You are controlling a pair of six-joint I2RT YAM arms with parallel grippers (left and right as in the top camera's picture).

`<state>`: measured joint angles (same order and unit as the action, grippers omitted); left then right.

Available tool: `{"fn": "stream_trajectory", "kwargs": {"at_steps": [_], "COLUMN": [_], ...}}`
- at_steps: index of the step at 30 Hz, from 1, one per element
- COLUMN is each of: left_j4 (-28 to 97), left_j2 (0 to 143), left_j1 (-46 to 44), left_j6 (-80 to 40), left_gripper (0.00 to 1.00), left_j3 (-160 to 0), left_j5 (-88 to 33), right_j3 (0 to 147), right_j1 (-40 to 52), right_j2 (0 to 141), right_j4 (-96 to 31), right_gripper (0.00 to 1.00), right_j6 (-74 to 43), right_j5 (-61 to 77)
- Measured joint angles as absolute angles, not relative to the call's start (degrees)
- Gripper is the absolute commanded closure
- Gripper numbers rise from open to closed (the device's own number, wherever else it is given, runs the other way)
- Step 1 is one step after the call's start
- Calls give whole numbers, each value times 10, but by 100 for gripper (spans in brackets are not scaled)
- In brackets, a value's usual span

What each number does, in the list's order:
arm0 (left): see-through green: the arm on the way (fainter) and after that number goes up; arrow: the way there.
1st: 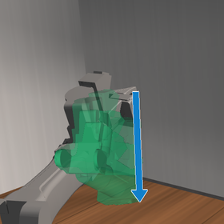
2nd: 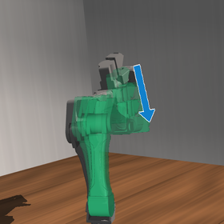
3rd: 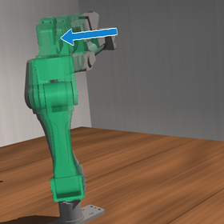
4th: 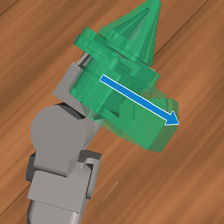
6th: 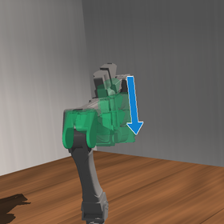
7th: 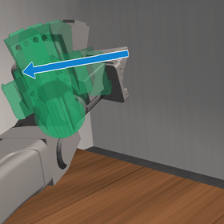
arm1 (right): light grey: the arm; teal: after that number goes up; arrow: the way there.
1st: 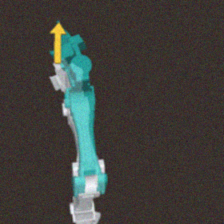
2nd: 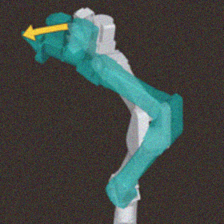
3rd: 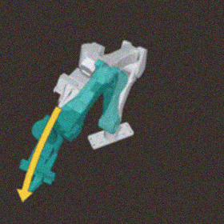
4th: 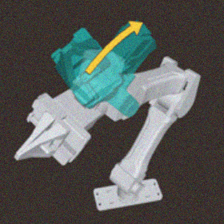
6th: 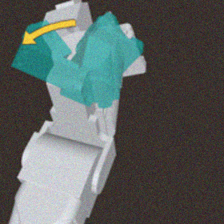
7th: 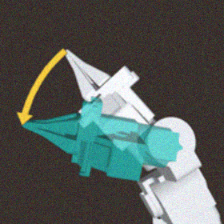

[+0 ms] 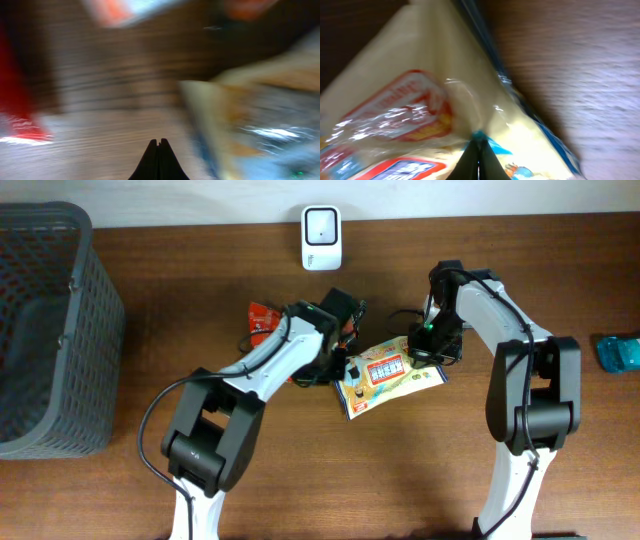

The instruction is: Scan the item barcode

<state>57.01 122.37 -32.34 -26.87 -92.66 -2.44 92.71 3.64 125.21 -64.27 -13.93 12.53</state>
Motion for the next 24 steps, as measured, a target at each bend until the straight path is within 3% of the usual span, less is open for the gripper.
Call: {"fn": "stream_trajectory", "kwargs": {"at_steps": [7, 13, 20, 24], "left_j4": [625, 522, 442, 464], "left_j2": [1212, 1140, 1246, 1280], "left_j1": [-281, -308, -359, -352], "left_j6": [-269, -270, -271, -271], "left_gripper": [100, 100, 100, 100], "left_j3": [-955, -975, -965, -962], "left_j5": [20, -144, -187, -153], "right_j3": [927, 927, 927, 927], "right_j1": [37, 37, 37, 37], "right_j2": [1246, 1206, 1206, 1206], "right_j4": [-704, -698, -681, -679], "right_gripper": [96, 96, 96, 96], "right_j6": [-187, -123, -102, -101], "right_j5": [45, 120, 132, 125]}}
